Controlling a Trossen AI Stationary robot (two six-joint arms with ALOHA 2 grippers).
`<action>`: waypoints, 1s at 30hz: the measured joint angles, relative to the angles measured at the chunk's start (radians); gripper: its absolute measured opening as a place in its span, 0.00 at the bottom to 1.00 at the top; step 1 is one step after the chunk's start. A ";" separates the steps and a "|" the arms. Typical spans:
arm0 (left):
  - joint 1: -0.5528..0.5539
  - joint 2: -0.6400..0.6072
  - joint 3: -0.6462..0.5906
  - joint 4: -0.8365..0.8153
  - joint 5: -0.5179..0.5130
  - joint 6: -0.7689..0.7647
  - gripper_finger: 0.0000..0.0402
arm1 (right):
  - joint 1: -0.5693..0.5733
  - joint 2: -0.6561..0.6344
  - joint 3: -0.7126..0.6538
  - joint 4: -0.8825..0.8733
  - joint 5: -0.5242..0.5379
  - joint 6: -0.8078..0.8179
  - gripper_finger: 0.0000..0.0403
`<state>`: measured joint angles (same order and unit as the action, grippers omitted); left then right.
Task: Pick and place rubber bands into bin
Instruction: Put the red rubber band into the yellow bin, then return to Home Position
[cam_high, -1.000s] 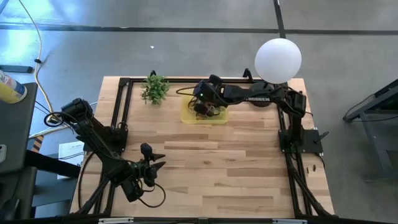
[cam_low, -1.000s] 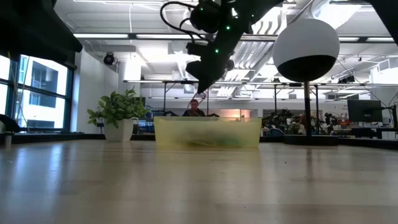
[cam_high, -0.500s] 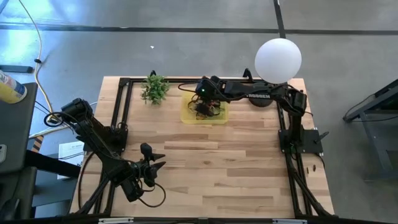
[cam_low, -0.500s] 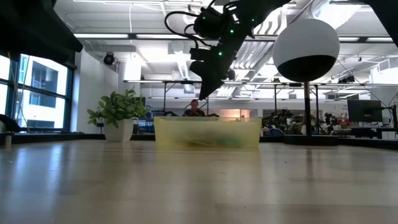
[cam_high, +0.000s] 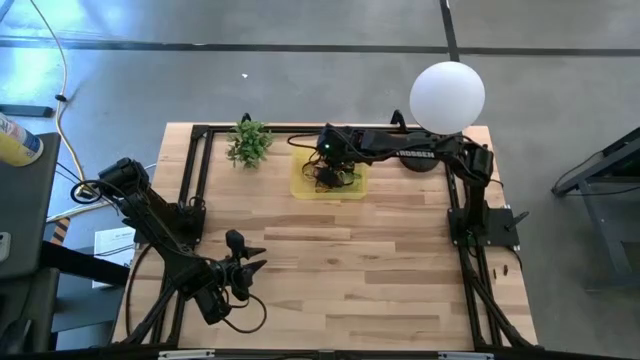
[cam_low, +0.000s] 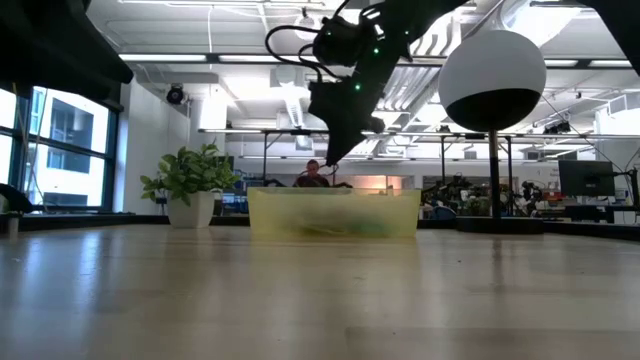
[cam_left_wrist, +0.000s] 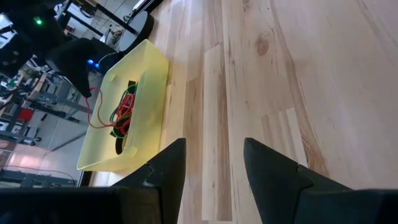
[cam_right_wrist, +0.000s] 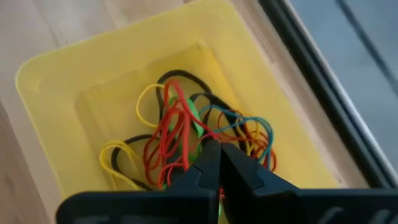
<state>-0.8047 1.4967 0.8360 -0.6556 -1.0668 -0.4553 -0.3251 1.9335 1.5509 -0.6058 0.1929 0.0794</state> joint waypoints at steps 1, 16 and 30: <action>0.000 0.000 0.000 0.000 0.000 0.000 0.37 | -0.003 0.000 0.000 -0.002 -0.010 0.006 0.01; 0.000 0.000 0.000 0.001 -0.009 0.021 0.37 | 0.018 0.000 0.000 -0.005 -0.123 -0.087 0.39; 0.020 -0.006 0.000 0.002 -0.504 0.120 0.37 | 0.119 -0.208 -0.377 0.316 -0.036 -0.240 0.47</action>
<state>-0.7846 1.4904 0.8364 -0.6533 -1.5704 -0.3356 -0.2062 1.7252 1.1739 -0.2894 0.1570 -0.1605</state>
